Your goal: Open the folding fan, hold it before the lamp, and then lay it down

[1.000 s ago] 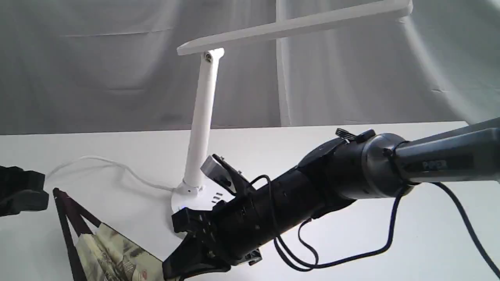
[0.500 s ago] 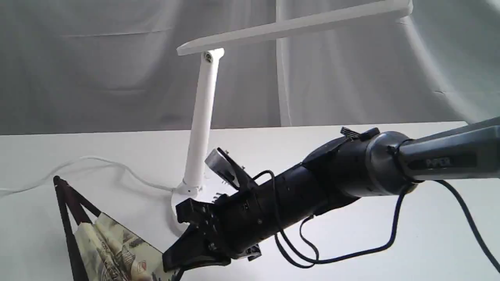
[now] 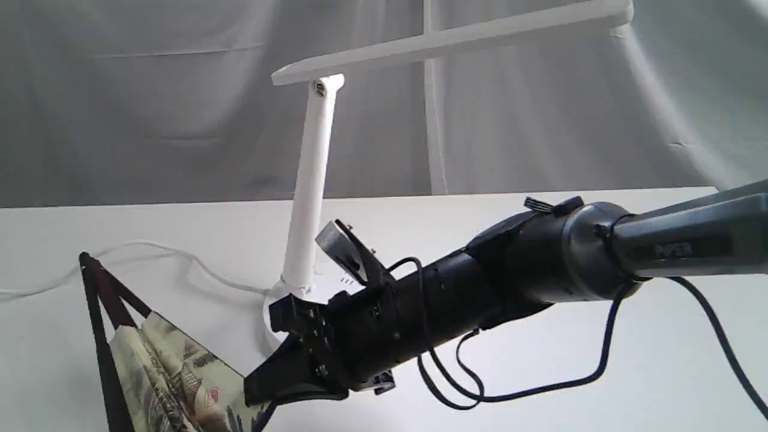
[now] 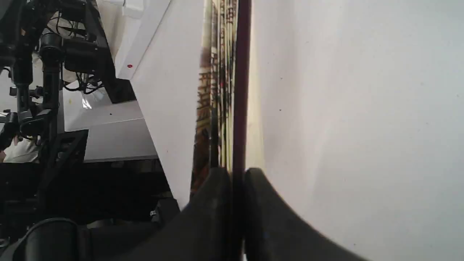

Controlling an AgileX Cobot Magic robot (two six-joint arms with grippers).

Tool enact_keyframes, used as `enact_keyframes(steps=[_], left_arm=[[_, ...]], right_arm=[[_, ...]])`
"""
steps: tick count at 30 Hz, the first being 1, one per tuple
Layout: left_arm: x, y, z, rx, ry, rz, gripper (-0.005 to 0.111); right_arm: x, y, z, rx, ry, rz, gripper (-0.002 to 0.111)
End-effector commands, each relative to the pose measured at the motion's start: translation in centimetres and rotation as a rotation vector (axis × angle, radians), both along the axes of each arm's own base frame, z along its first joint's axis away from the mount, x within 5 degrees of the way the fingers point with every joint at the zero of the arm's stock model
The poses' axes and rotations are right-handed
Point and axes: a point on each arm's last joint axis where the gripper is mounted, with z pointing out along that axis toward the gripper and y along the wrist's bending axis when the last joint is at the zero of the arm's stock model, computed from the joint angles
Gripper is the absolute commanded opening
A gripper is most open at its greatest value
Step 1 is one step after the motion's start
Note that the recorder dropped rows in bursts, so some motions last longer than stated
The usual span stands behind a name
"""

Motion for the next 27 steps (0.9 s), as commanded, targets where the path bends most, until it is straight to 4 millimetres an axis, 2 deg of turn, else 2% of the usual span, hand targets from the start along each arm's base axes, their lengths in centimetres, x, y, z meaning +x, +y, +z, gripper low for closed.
enact_keyframes(steps=[1, 4, 7, 13, 18, 23, 27], left_arm=[[0.3, -1.6, 1.0, 0.102, -0.144, -0.176, 0.007], [0.3, -3.2, 0.8, 0.085, -0.148, -0.358, 0.005], [-0.2, -4.2, 0.2, -0.005, -0.181, -0.440, 0.003], [-2.1, -4.5, -2.6, -0.211, -0.115, -0.396, 0.001], [-3.0, -4.6, -4.0, -0.381, -0.068, -0.339, 0.002], [-3.4, -5.1, -4.5, -0.404, -0.007, -0.384, 0.020], [-3.4, -5.8, -3.8, -0.337, -0.070, -0.493, 0.032]], right_arm=[[0.2, -0.1, 0.8, 0.045, -0.015, -0.013, 0.000], [0.2, -0.1, 0.9, 0.046, -0.014, -0.015, 0.000], [0.2, -0.1, 0.9, 0.052, -0.010, -0.016, 0.000], [0.3, 0.0, 1.1, 0.073, 0.004, -0.036, 0.000], [0.7, -0.5, 1.5, 0.113, 0.028, -0.055, 0.000], [1.5, -2.0, 2.2, 0.199, 0.073, -0.052, 0.000], [1.7, -2.5, 2.4, 0.217, 0.081, -0.053, 0.000]])
